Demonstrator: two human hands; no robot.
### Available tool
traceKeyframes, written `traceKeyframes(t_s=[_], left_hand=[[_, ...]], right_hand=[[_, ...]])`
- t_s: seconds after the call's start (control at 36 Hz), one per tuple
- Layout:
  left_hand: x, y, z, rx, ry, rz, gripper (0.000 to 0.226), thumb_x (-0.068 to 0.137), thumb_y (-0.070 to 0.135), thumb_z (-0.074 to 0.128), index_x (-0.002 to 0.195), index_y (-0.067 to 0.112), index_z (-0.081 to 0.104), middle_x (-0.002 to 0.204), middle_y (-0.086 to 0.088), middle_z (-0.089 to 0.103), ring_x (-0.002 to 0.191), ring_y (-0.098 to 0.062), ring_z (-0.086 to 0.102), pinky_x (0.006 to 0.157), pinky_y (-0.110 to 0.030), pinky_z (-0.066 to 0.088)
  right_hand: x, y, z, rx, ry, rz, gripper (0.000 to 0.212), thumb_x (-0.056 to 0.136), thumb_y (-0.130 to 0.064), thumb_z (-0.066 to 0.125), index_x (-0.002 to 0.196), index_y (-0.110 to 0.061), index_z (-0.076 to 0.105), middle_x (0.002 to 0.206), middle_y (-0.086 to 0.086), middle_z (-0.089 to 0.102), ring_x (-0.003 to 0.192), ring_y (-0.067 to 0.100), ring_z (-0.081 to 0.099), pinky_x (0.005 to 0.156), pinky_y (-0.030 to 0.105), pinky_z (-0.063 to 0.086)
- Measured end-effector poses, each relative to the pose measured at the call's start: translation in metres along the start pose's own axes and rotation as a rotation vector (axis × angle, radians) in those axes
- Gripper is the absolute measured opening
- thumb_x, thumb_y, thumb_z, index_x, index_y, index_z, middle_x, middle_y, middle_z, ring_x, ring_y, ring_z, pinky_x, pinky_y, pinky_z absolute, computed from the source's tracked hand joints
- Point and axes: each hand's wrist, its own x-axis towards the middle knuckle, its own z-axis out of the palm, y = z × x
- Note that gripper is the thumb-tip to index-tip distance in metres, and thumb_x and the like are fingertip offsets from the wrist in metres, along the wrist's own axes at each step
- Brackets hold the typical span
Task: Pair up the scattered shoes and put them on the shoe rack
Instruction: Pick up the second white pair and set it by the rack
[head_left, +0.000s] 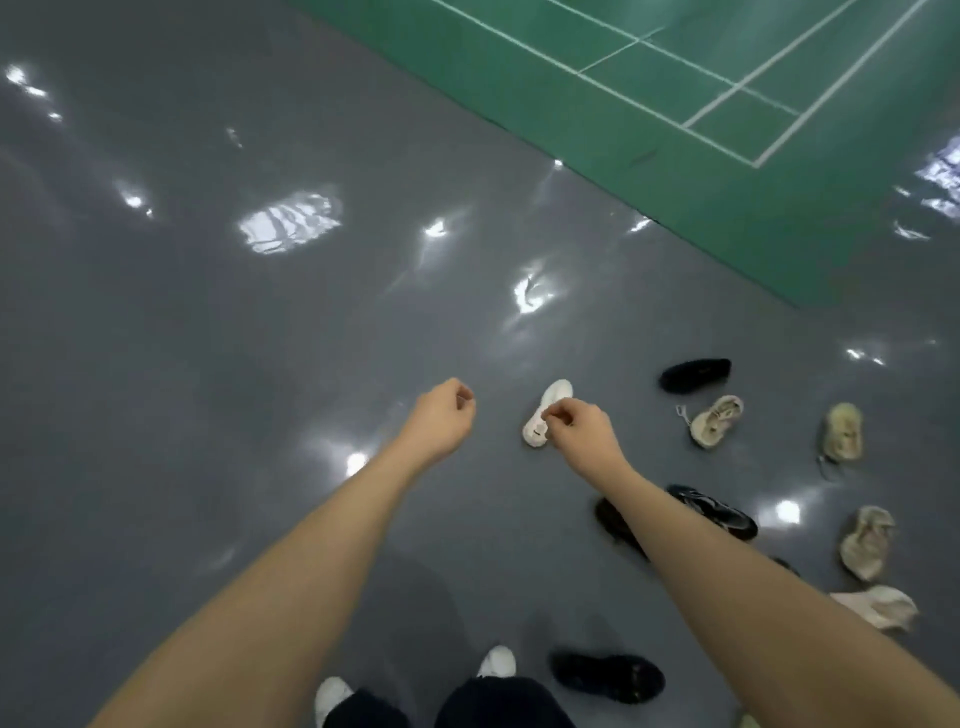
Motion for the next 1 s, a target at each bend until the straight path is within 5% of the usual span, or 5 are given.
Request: traceKeyframes(t_s=[0.14,0.5,0.75,1.0], left_hand=[[0.031,0.066,0.044,0.074,-0.081,0.103,0.027,0.097,0.020,0.044,0.118,0.010,0.058,0.116,-0.009,0.062,0.106,-0.024,0.058,0.088,-0.030,0.045],[0.140,0.166,0.108,0.221,-0.302,0.309,0.029,0.097,0.020,0.042,0.119,0.011,0.057,0.117,-0.006,0.061,0.109,-0.020,0.055,0.082,-0.021,0.038],[0.246,0.180,0.112,0.419,-0.390,0.321,0.028,0.094,0.021,0.038,0.116,0.015,0.054,0.112,-0.004,0.061,0.099,-0.022,0.057,0.088,-0.036,0.049],[0.328,0.184,0.132,0.496,-0.445,0.277,0.027,0.094,0.020,0.039,0.115,0.012,0.055,0.114,-0.006,0.061,0.101,-0.024,0.057,0.086,-0.035,0.049]], right_hand=[[0.019,0.036,-0.060,0.046,0.124,0.071,0.022,0.085,-0.013,0.047,0.075,-0.030,0.058,0.079,-0.001,0.065,0.081,0.025,0.064,0.078,0.042,0.055],[0.085,0.085,-0.130,0.173,0.348,0.238,0.021,0.084,-0.012,0.047,0.077,-0.028,0.058,0.074,-0.004,0.062,0.083,0.025,0.064,0.078,0.044,0.055],[0.160,0.083,-0.131,0.263,0.420,0.353,0.027,0.083,-0.014,0.048,0.066,-0.033,0.055,0.069,-0.010,0.059,0.084,0.024,0.065,0.080,0.045,0.055],[0.237,0.092,-0.134,0.240,0.380,0.403,0.015,0.087,-0.014,0.050,0.080,-0.023,0.060,0.072,-0.007,0.060,0.084,0.022,0.065,0.080,0.042,0.054]])
